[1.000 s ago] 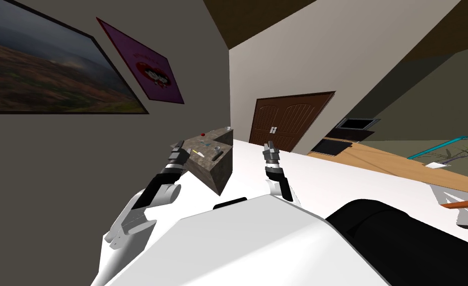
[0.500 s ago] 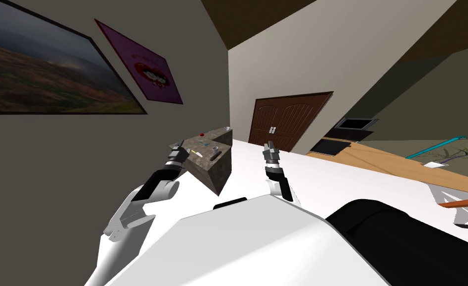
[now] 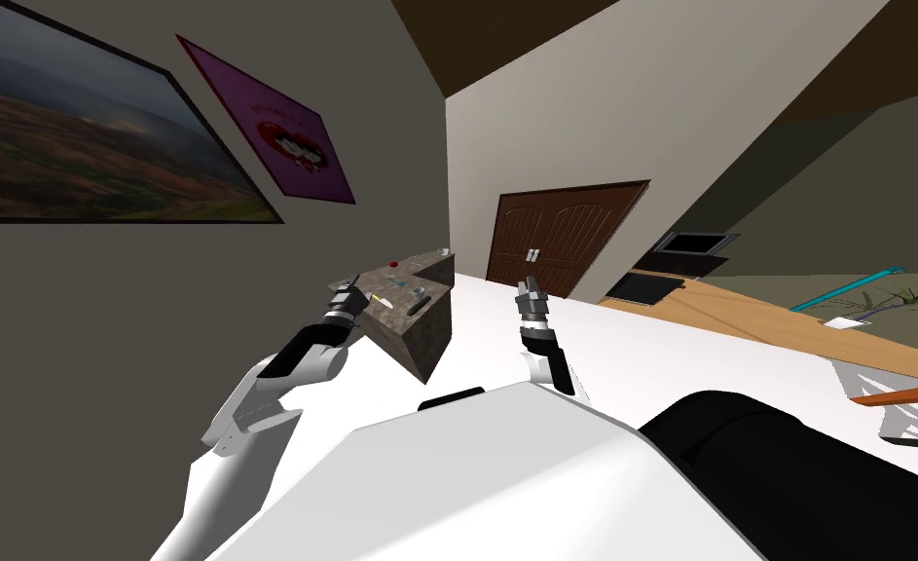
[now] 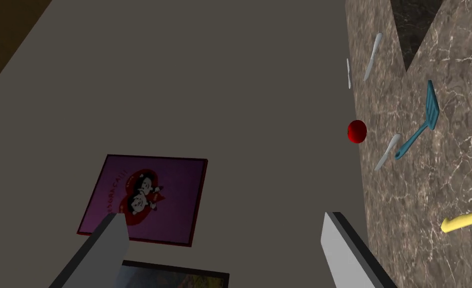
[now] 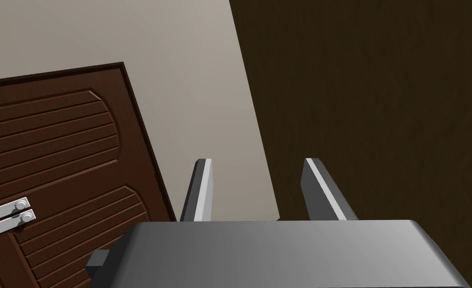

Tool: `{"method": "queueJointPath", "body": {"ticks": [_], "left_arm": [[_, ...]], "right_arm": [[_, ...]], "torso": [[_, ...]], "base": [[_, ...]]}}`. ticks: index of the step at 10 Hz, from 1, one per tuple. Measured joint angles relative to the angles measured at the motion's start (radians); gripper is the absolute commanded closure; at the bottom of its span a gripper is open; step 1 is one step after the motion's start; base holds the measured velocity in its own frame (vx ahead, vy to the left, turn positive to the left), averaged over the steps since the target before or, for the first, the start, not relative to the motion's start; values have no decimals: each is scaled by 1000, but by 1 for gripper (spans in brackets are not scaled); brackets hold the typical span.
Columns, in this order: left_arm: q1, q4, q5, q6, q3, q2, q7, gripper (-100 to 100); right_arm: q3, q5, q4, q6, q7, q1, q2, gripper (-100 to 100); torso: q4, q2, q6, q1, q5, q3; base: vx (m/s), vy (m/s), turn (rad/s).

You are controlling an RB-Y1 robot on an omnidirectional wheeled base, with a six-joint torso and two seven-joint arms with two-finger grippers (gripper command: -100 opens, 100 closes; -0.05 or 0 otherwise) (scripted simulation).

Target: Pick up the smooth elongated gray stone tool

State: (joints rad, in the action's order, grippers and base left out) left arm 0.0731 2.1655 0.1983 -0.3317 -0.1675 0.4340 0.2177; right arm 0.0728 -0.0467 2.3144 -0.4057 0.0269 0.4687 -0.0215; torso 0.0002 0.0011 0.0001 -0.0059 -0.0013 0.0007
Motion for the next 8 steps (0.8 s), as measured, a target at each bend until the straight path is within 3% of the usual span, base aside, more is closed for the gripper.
{"method": "queueJointPath", "body": {"ticks": [8], "left_arm": [[-75, -48, 32, -224, -40, 38, 73, -100]], "right_arm": [[0, 0, 0, 0, 0, 0, 0, 0]], "torso": [[0, -2, 0, 4, 1, -1]], "base": [[1, -52, -6]]}}
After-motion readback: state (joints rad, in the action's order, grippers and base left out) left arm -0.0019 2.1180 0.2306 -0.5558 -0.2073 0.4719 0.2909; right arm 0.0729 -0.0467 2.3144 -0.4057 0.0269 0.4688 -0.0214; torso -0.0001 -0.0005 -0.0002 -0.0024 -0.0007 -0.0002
